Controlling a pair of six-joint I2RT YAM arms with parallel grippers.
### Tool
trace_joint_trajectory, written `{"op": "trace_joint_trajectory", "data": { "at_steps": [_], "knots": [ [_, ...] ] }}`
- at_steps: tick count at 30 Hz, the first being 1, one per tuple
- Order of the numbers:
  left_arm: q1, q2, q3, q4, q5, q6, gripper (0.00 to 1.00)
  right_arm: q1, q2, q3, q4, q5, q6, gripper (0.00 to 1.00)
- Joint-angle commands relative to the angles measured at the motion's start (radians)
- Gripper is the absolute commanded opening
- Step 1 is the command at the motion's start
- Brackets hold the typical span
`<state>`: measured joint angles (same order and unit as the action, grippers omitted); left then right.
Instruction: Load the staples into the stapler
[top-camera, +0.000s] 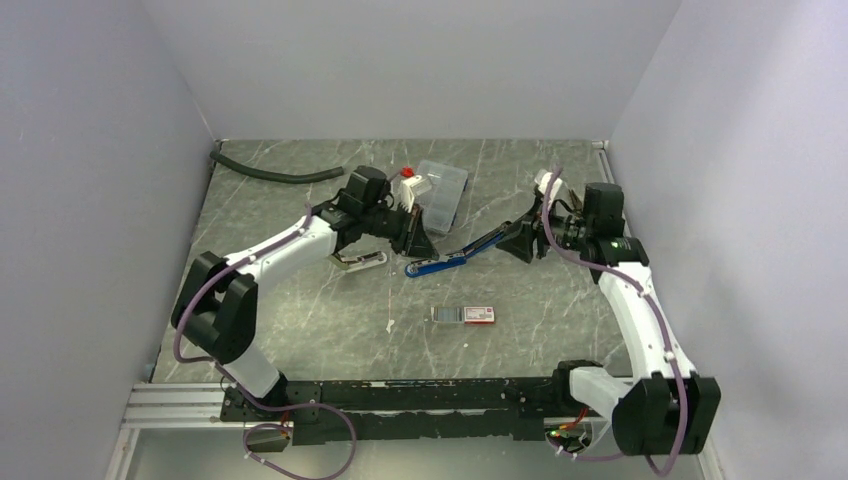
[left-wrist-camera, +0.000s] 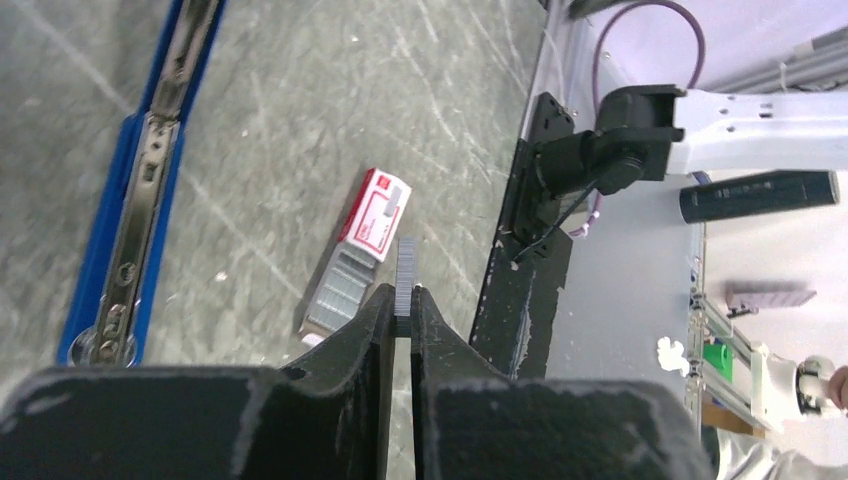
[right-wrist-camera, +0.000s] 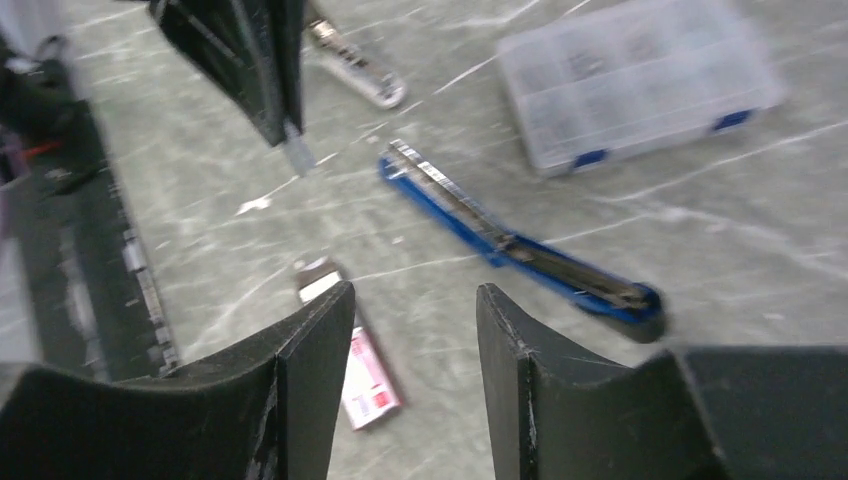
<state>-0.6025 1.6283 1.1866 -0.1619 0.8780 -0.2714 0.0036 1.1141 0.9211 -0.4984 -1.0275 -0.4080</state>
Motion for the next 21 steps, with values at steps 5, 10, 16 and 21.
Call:
{"op": "trace_joint_trajectory", "data": {
  "at_steps": [5, 10, 16, 21],
  "knots": [
    [0.053, -0.090, -0.047, -0.044, -0.052, -0.011, 0.08, -0.001, -0.068, -0.014, 0.253, 0.284, 0.154, 0.69],
    [0.074, -0.127, -0.084, -0.069, -0.053, -0.014, 0.09, -0.001, -0.099, -0.066, 0.341, 0.361, 0.222, 0.93],
    [0.099, -0.135, -0.126, -0.059, -0.040, -0.054, 0.10, -0.001, -0.091, -0.085, 0.411, 0.554, 0.438, 1.00],
    [0.119, -0.111, -0.140, -0.037, -0.084, -0.154, 0.10, -0.001, 0.012, -0.036, 0.359, 0.487, 0.369, 1.00]
  ]
}}
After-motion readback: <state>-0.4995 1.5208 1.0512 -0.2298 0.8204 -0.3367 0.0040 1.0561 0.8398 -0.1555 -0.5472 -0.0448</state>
